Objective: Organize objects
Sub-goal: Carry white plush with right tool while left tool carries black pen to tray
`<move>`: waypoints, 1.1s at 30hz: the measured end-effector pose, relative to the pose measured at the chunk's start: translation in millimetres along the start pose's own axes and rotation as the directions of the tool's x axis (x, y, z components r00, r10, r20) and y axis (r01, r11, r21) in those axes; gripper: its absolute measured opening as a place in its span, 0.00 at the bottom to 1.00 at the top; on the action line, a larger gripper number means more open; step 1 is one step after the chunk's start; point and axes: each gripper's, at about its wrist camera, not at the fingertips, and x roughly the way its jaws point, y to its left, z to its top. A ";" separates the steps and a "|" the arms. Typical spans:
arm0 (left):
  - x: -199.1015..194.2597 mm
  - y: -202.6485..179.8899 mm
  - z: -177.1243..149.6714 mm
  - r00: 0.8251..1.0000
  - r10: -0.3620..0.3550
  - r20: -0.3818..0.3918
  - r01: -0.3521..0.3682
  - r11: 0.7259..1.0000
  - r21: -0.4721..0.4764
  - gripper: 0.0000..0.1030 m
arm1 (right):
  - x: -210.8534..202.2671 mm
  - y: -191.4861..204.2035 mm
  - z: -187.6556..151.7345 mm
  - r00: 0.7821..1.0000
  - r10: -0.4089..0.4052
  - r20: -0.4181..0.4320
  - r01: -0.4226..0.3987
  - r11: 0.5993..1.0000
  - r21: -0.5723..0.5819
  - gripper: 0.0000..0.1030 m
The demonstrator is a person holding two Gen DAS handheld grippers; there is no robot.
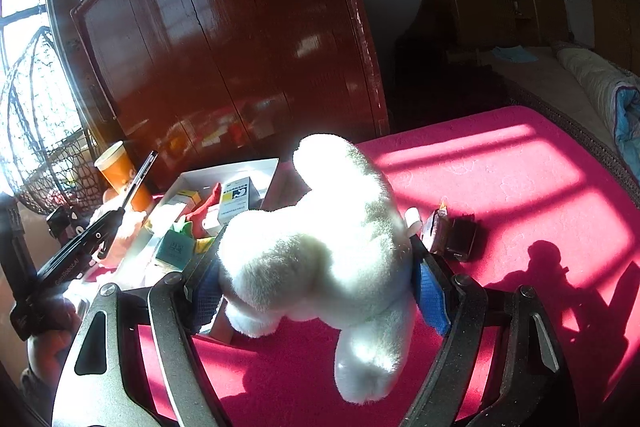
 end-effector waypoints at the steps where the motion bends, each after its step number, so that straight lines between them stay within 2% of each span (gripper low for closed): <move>1: -0.3 3.7 -0.3 1.000 0.010 0.002 -0.010 1.000 -0.003 0.10 | 0.4 4.0 1.4 1.000 0.005 0.002 -0.005 1.000 -0.006 0.78; 20: -9.7 60.6 -5.7 0.996 0.093 0.008 -0.092 0.992 -0.086 0.10 | 25.6 85.8 20.1 0.997 0.074 -0.009 -0.075 0.984 -0.164 0.78; 29: 7.9 76.2 6.1 0.982 0.188 -0.018 -0.188 0.982 -0.011 0.10 | 48.3 123.6 31.9 0.992 0.113 -0.049 -0.122 0.965 -0.232 0.78; 33: 20.7 76.1 9.6 0.969 0.245 -0.039 -0.243 0.969 0.048 0.10 | 58.8 145.6 33.4 0.988 0.138 -0.066 -0.151 0.953 -0.263 0.79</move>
